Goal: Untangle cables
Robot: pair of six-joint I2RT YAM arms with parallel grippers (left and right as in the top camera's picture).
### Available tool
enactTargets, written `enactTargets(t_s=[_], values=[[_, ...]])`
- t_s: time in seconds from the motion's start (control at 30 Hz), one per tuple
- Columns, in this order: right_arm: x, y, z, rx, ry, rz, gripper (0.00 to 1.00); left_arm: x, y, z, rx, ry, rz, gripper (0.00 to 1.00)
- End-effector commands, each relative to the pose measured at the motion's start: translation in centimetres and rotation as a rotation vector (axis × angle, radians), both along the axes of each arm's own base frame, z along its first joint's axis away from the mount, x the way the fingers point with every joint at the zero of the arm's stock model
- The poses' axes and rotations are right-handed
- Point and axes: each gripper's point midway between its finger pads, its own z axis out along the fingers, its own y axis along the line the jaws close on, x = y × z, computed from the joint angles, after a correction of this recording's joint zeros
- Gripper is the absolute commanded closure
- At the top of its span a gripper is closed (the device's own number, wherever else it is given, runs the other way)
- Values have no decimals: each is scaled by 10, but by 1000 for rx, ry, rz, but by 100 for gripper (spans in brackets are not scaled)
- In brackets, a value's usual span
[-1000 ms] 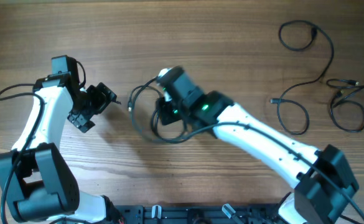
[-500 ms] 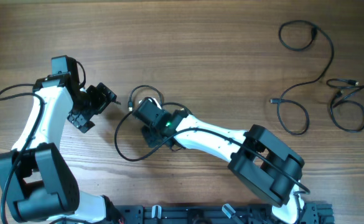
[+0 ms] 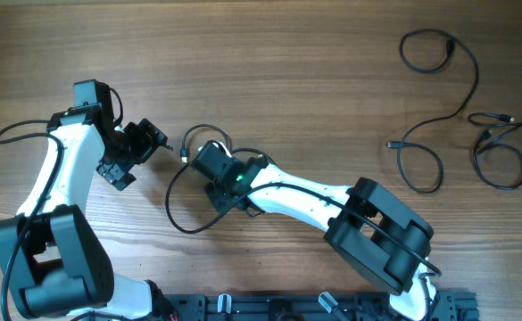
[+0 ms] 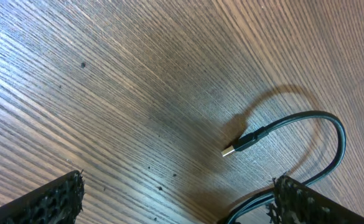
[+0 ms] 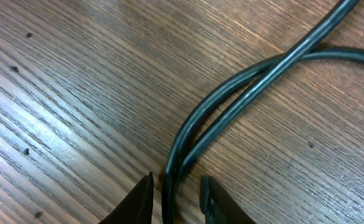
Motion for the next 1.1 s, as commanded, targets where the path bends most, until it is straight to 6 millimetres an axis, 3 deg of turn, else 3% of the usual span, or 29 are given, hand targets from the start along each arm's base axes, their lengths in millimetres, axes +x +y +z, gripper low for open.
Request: enactTargets(t_s=[0.0,0.03,0.13,0.17,0.2,0.3,0.33,0.4,0.47,0.57,0.73,0.87,0.93,0.97,1.0,1.03,1.07], values=[[-2,-10,-15,-57,8,-3,88,1,3,1,12,-6,-10,0],[-2,-10,-15,-57,8,-4,96,1,3,1,12,-6,-10,0],[6,-12,-4,-37,-4,-21,96,1,3,1,12,-6,-9,0],[12,-13,8,-15,-12,-37,96,1,3,1,12,-6,-10,0],[24,-14,40,64,-24,-60,96,1,3,1,12,-6,-10,0],[49,-28,92,174,-79,-113,96,1,3,1,12,-6,-10,0],[65,-43,112,194,-124,-156,96,1,3,1,12,-6,-9,0],[93,-78,132,170,-204,-246,96,1,3,1,12,-6,-10,0],[118,-125,136,97,-252,-368,96,1,3,1,12,-6,-9,0],[140,-197,126,-39,-261,-533,96,1,3,1,12,-6,-9,0],[152,-318,115,-204,-218,-796,96,1,3,1,12,-6,-10,0],[147,-382,109,-245,-169,-943,96,1,3,1,12,-6,-9,0],[144,-401,109,-253,-159,-988,94,1,3,1,12,-6,-10,0],[144,-407,109,-254,-157,-1003,91,1,3,1,12,-6,-10,0],[143,-412,109,-255,-156,-1014,80,1,3,1,12,-6,-10,0],[143,-415,109,-255,-154,-1022,61,1,3,1,12,-6,-10,0],[143,-416,108,-250,-151,-1025,28,1,3,1,12,-6,-10,0]])
